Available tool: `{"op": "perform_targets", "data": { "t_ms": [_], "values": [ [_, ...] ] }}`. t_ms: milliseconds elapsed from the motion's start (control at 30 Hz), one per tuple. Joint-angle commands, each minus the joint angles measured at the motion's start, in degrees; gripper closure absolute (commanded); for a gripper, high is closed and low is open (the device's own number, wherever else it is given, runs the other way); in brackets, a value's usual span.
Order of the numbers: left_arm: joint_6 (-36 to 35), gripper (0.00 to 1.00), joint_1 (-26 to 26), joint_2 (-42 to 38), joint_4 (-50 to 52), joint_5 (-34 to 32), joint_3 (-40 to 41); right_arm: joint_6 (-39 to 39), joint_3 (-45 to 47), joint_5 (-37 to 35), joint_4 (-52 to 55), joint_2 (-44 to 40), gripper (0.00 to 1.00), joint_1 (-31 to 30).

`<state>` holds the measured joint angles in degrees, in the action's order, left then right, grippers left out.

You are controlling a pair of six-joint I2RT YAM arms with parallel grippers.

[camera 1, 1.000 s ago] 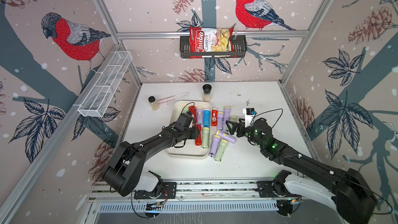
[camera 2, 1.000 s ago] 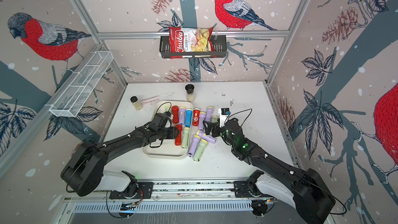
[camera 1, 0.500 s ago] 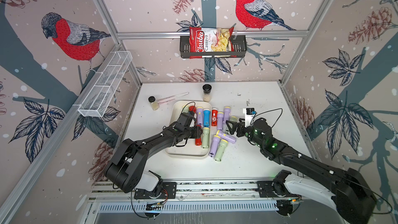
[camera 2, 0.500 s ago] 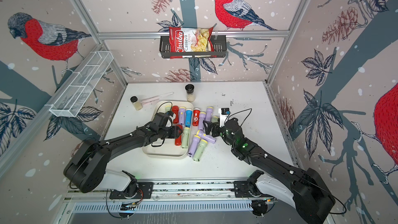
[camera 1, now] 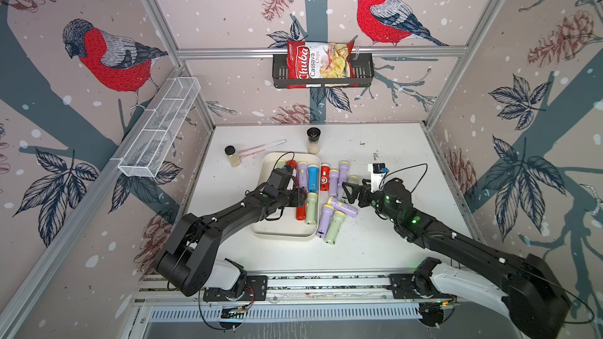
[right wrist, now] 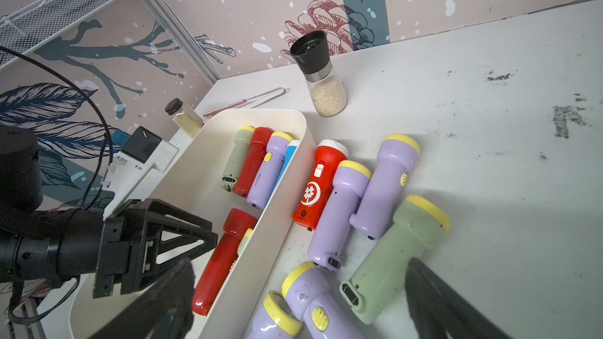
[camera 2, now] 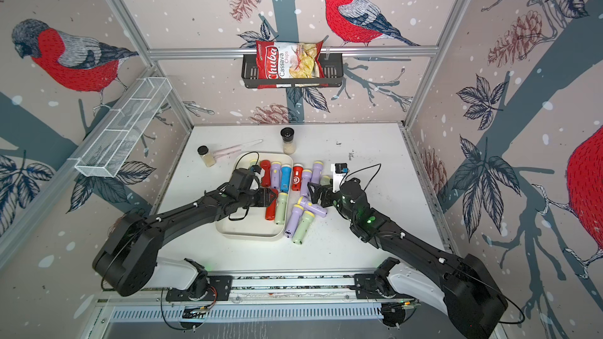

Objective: Put the flashlights into the storage boxes
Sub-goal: Place the flashlight at the storage box.

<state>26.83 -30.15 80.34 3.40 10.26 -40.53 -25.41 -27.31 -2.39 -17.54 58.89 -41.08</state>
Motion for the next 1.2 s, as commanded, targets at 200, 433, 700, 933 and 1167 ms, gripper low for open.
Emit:
{"op": "perform_targets", "data": {
  "t_ms": [200, 433, 700, 933, 1167],
  "values": [
    [1.60, 0.44, 0.57, -2.27, 1.35, -3.01, -0.05, 0.82, -0.30, -0.74, -0.21, -0.18, 0.01, -0.10],
    [3.92, 0.41, 2.02, -1.70, -0.37, -1.99, 1.90, 0.88, -0.09, -0.76, -0.06, -0.31, 0.00, -0.08],
    [4.66, 0.38, 2.30, 1.98, -2.50, 0.60, 1.77, 0.71, -0.11, -1.21, 0.16, -0.66, 0.00, -0.05],
    [3.67, 0.38, 2.30, 4.73, -5.76, 6.13, 1.62, 0.79, -0.07, -1.57, 0.15, -0.73, 0.00, -0.05],
    [4.05, 0.40, 2.30, 5.67, -8.50, 8.84, 1.89, 0.79, -0.13, -1.72, 0.58, -0.81, 0.00, -0.05]
  ]
}}
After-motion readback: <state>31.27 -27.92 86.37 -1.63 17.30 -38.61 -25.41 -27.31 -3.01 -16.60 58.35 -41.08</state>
